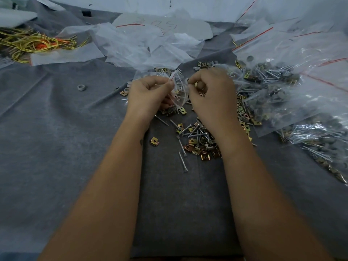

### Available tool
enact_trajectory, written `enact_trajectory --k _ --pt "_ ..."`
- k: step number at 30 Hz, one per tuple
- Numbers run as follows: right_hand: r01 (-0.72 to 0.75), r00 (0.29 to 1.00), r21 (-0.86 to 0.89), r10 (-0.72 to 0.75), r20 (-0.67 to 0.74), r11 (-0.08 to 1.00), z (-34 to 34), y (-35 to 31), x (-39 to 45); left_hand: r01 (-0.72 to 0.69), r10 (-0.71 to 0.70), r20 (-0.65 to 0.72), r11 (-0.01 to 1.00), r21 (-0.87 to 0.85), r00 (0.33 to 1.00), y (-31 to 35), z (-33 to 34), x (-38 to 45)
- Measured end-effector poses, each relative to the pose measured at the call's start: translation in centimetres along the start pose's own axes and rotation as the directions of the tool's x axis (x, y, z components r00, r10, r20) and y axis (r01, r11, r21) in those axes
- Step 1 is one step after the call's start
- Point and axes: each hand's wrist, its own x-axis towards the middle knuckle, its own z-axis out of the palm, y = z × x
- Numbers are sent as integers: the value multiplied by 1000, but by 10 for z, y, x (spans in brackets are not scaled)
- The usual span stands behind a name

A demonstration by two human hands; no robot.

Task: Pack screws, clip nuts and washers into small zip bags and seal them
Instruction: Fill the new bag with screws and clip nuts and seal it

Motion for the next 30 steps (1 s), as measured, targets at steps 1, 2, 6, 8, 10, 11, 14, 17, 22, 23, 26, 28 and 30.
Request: enact_trajectory --k 1,2,6,8,10,11,14,17,22,23,26,28,30 --pt "13 999 0 -13 47 1000 2 -1 -1 -7 7 3 1000 3 1000 0 1 0" --pt "22 995 5 -22 96 1000 3 -1 -1 -14 14 4 1000 6 1000 0 1 0" --pt "-21 989 63 12 144 998 3 3 0 -21 21 -43 1000 6 999 -2 0 1" --pt "-144 987 92 137 82 985 -3 10 2 -18 19 -89 1000 14 996 -4 -1 2" --pt "-279 960 67 278 22 958 -10 20 4 -20 22 -108 1000 22 994 -5 -1 3" --pt "-336 942 38 335 8 941 -13 27 4 -21 24 -110 999 25 994 -6 -1 4" --pt "-467 880 -30 468 81 884 -19 43 4 -21 24 -105 999 29 994 -7 -1 5" --pt "-460 830 -229 507 232 858 -18 46 1 -18 22 -115 999 31 993 -8 -1 5" --pt "-411 835 -169 444 325 896 -15 43 1 -11 6 -184 1000 -28 983 -8 -1 6" --pt "-424 832 -117 437 341 898 -15 43 1 -11 4 -194 999 -35 981 -8 -1 7" --pt "-422 846 24 385 369 906 -15 40 3 -9 2 -200 999 -32 980 -7 -1 7" --pt "-439 856 120 373 358 891 -16 37 4 -9 3 -201 999 -31 980 -7 -1 7" --pt "-451 867 149 392 308 880 -18 36 4 -8 2 -204 1000 -29 979 -7 -1 7"
